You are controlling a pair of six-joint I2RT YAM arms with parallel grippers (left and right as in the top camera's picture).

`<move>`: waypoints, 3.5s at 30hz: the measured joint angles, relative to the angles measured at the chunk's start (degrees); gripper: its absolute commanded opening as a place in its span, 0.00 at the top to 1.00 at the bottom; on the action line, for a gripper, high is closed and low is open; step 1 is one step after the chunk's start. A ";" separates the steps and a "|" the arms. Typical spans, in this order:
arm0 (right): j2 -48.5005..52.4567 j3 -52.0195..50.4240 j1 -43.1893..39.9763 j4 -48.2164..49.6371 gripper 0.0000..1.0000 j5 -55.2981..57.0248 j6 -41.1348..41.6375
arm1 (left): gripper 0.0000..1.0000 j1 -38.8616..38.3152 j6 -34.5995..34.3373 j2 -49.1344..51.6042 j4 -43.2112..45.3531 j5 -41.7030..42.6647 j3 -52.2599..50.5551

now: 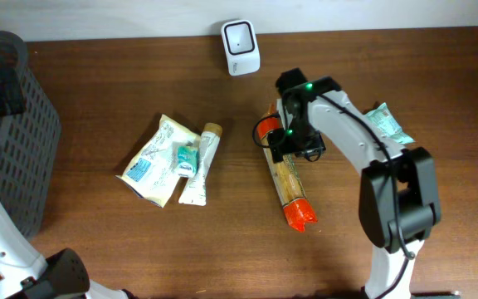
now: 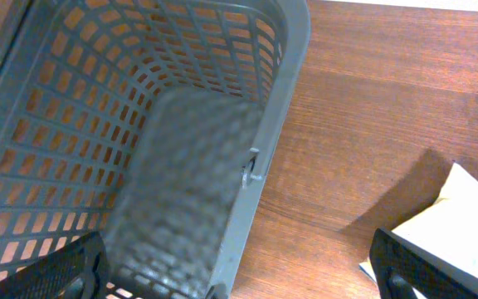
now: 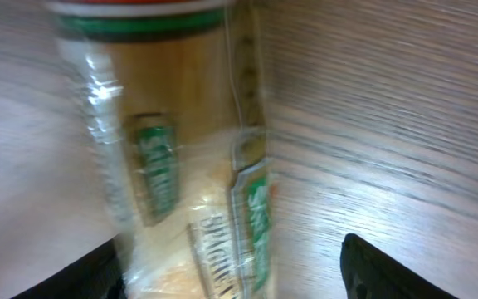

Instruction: Scan the item barcode

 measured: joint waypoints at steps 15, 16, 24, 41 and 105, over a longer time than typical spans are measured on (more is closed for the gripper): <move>-11.93 -21.84 -2.10 12.81 0.28 -10.84 -4.63 | 0.01 0.00 0.02 0.00 0.00 0.00 0.00; -11.91 -23.43 -1.79 15.23 0.39 -10.97 -4.57 | 0.01 0.00 0.00 0.00 0.04 0.00 0.00; -12.37 -28.55 -1.84 23.37 0.96 -12.70 -2.38 | 0.01 0.00 0.02 0.00 0.02 -0.02 0.00; -22.47 -10.75 -2.03 11.02 0.96 -34.38 -2.03 | 0.01 0.00 0.02 0.00 0.00 0.00 0.00; 3.52 38.75 -6.14 -29.44 0.96 13.90 -2.23 | 0.01 0.00 0.02 0.07 0.04 -0.02 0.00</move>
